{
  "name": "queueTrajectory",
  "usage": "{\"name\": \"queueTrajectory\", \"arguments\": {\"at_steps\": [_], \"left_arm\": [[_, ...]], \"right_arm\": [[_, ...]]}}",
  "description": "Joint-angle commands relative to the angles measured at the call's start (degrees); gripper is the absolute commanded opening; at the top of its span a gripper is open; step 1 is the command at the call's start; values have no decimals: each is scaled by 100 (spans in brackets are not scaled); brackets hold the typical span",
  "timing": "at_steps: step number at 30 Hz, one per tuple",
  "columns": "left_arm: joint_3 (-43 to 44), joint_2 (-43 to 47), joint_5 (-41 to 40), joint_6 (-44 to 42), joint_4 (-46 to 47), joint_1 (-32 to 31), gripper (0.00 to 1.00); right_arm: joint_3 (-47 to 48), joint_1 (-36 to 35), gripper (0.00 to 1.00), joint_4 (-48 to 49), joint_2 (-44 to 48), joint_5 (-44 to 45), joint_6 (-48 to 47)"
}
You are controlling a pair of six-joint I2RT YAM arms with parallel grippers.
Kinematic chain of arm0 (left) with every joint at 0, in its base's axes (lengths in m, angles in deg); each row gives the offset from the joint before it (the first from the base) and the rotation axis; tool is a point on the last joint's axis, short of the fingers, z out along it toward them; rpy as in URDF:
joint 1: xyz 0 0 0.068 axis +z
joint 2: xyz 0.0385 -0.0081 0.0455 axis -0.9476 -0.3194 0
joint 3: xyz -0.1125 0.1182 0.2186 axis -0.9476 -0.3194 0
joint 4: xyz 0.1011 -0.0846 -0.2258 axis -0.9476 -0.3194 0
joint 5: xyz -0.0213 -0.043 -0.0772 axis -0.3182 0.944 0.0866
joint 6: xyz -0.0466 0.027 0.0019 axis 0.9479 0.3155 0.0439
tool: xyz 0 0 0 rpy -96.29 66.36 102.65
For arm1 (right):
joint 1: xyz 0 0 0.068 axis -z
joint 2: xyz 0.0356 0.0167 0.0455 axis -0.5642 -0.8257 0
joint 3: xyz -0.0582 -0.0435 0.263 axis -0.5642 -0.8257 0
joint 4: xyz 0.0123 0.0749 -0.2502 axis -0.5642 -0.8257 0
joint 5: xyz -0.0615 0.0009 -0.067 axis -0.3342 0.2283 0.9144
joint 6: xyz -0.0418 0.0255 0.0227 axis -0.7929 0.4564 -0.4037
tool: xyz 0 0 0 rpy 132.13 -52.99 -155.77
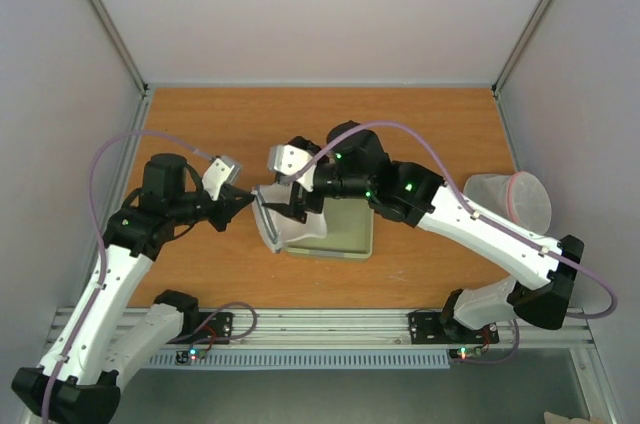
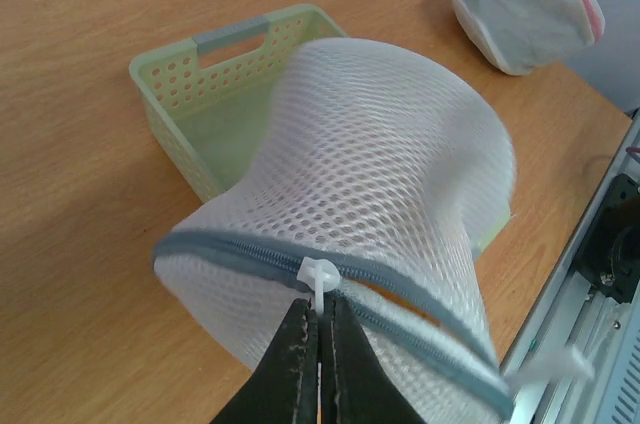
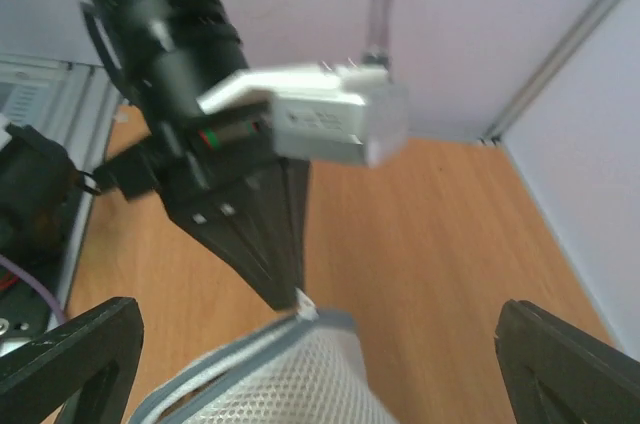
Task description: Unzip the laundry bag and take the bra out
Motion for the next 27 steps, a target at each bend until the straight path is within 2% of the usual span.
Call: {"name": "queueTrajectory", "arguments": {"at_steps": [1, 3, 6, 9, 13, 20, 23, 27], "left_arm": [[204, 18, 187, 40, 217, -32, 1], [204, 29, 234, 139, 188, -39, 1], [185, 49, 242, 250, 122, -64, 1], [178, 50, 262, 269, 174, -69, 1], [187, 25, 332, 311, 255, -112, 1], [108, 60, 345, 326, 319, -131, 1], [112, 69, 347, 363, 319, -132, 1], [134, 77, 350, 350, 316, -132, 1]], "right_arm": [[303, -226, 97, -966, -411, 340, -122], [356, -226, 95, -676, -472, 607, 337], [367, -475, 91, -162, -567, 1028, 1594], [97, -1145, 90, 145, -520, 2664, 2160], [-190, -1435, 79, 124, -461, 3597, 2914], [-619, -1518, 81, 246, -665, 3387, 3114], [-497, -1518, 71, 170, -795, 3460, 3103], [-476, -1504, 48, 52, -894, 3733, 3161]]}}
